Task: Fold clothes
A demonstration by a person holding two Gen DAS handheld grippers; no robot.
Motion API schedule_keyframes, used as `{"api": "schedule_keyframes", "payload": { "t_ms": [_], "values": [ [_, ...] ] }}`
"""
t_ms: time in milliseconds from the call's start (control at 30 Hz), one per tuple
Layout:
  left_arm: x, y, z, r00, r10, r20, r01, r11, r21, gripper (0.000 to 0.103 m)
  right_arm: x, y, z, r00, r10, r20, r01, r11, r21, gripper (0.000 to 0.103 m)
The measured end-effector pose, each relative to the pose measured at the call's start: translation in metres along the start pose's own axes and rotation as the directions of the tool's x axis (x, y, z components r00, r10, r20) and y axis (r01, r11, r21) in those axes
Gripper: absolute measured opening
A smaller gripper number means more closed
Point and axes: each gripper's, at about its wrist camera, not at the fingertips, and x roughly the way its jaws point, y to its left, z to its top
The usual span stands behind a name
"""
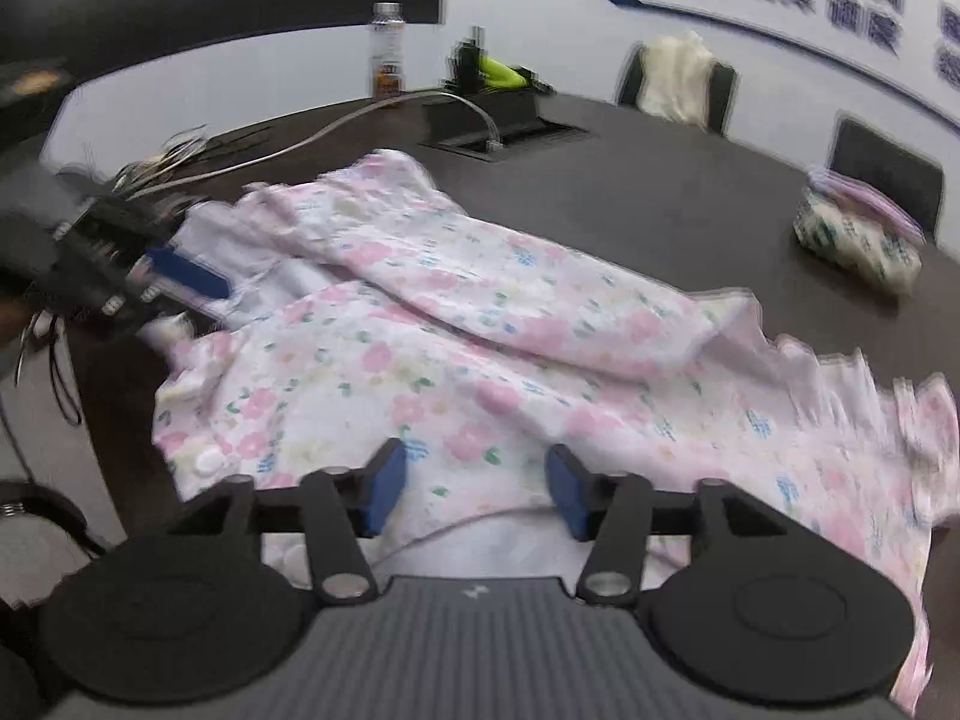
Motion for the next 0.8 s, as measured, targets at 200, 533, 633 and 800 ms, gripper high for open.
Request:
{"api": "schedule_keyframes", "payload": {
  "t_ms": [200, 533, 633, 800],
  "values": [
    [-0.014, 0.001, -0.003, 1.0, 0.026, 0.002, -0.026, 1.0, -0.004, 0.036, -0.008, -0.006, 0.005, 0.998, -0.022, -0.067, 0.023, 1.0, 0.016, 0.058],
    [0.005, 0.006, 0.054, 0.995, 0.062, 0.073, -0.06, 0.998, -0.034, 0.04, 0.016, 0.016, 0.061, 0.991, -0.134, 0.008, 0.133, 0.968, -0.211, 0.059],
    [0.016, 0.012, 0.057, 0.997, 0.062, 0.047, -0.059, 0.996, -0.074, 0.04, 0.037, 0.016, 0.069, 0.994, -0.105, -0.029, 0.095, 0.962, -0.255, 0.059],
    [0.026, 0.011, 0.045, 0.998, 0.056, 0.005, -0.056, 0.997, -0.051, 0.04, 0.066, 0.009, 0.083, 0.995, -0.01, -0.103, -0.015, 0.971, -0.238, 0.04]
  ]
}}
